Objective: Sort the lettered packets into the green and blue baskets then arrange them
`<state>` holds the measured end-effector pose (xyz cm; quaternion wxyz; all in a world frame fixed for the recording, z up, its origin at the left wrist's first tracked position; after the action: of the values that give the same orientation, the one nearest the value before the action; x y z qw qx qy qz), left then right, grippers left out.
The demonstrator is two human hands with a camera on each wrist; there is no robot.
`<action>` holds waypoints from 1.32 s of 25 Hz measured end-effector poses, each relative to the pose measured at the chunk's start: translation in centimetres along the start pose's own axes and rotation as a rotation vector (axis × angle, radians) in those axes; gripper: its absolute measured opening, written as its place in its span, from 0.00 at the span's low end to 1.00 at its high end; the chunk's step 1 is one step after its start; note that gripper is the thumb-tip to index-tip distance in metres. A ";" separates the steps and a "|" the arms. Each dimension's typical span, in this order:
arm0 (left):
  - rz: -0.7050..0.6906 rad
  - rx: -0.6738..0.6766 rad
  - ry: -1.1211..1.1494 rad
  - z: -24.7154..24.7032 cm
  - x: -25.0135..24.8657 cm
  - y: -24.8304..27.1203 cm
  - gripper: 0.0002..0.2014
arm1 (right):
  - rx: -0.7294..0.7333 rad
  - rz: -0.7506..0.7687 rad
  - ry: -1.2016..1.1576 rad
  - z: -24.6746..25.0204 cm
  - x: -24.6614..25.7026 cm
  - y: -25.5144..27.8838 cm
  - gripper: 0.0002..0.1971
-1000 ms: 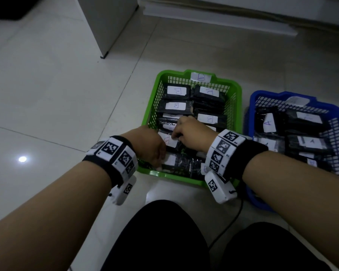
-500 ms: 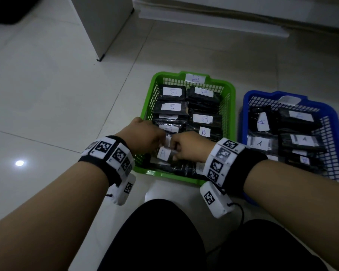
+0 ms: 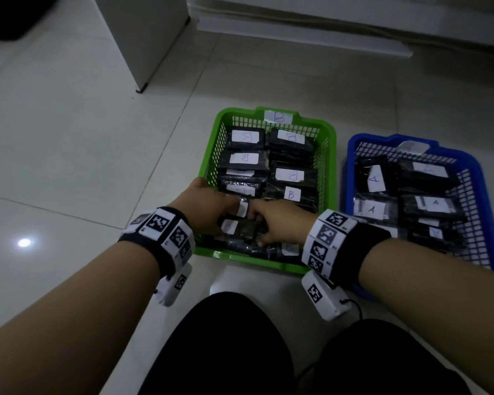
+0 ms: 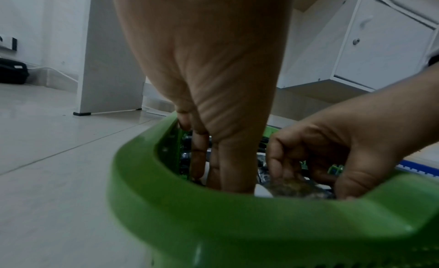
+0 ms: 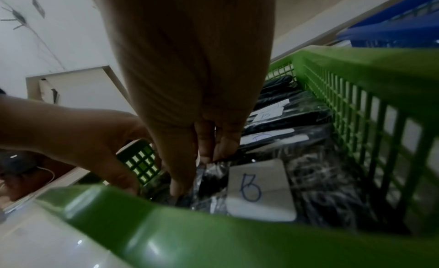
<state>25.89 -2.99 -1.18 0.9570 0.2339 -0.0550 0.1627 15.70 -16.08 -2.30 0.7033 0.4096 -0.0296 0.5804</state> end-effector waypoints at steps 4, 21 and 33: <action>-0.016 0.062 -0.074 -0.4 -0.4 -0.6 0.12 | -0.057 0.017 -0.007 0.5 -0.1 0.6 0.22; -0.180 0.188 0.427 0.9 -2.0 -1.6 0.13 | -0.055 -0.129 0.152 1.1 -3.4 4.3 0.18; 0.027 0.125 0.155 -0.8 -1.8 -2.7 0.30 | 0.055 -0.156 0.369 2.6 -4.8 2.8 0.26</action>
<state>25.15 -5.40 -3.36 0.9396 0.2790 0.0264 0.1965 12.97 -21.52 -1.55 0.7279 0.3165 0.1474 0.5901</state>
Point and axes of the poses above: each hand's wrist, its own y-axis away from the middle knuckle, its own z-axis out of the back of the hand, x = y × z, the point moved 2 cm from there along -y, towards the middle knuckle, and after that the axes turned 9 degrees about -y, right-handed, at the moved point
